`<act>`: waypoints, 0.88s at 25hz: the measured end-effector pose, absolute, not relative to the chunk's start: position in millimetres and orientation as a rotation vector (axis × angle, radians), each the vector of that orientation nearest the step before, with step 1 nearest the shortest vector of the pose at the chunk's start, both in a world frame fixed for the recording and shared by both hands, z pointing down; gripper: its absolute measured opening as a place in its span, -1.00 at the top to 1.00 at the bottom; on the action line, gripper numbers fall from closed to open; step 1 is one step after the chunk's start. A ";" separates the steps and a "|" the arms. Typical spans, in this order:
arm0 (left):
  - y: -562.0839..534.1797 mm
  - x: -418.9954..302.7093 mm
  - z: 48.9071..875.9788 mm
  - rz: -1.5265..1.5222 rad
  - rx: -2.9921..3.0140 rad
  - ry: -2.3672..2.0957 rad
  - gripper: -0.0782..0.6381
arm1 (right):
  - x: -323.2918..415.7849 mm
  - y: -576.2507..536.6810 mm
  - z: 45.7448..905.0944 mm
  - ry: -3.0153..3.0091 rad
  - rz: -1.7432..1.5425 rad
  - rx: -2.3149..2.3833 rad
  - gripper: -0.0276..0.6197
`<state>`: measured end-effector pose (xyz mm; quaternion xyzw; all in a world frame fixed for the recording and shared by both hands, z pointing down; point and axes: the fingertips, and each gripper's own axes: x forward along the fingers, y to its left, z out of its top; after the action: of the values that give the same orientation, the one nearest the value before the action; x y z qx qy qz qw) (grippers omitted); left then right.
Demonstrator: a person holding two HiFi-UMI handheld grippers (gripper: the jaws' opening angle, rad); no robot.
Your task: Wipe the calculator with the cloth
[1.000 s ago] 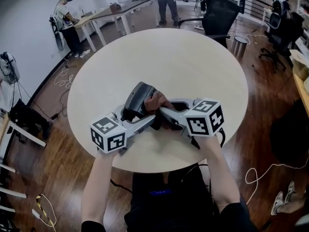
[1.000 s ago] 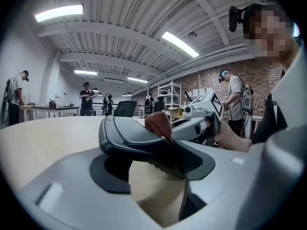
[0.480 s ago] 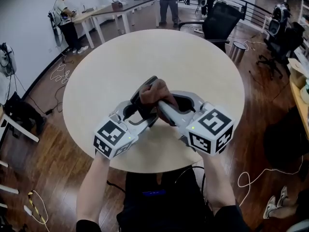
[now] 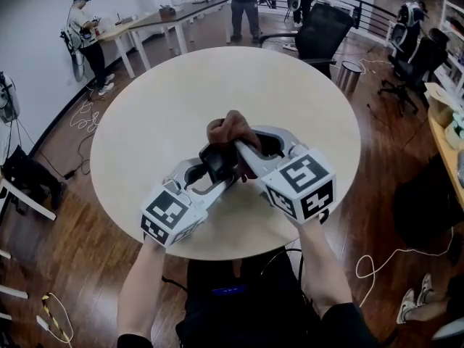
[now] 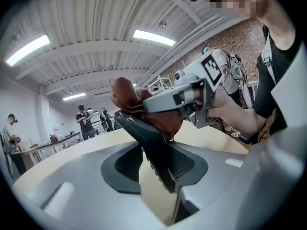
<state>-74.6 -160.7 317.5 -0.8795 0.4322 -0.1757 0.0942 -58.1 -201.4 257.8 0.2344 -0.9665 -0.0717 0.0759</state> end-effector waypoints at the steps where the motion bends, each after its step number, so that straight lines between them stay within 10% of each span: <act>1: -159.9 -76.8 316.1 -0.500 -2.620 1.293 0.38 | -50.7 -214.1 260.6 -2.888 -0.165 0.763 0.67; 22: -137.3 -86.3 267.0 0.046 -2.845 1.320 0.43 | -51.2 -178.1 236.8 -2.980 -0.280 0.738 0.67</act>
<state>-86.3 -137.3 267.0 -0.9070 0.4208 0.0146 0.0026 -51.2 -178.1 236.8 0.2394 -0.9662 -0.0908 0.0295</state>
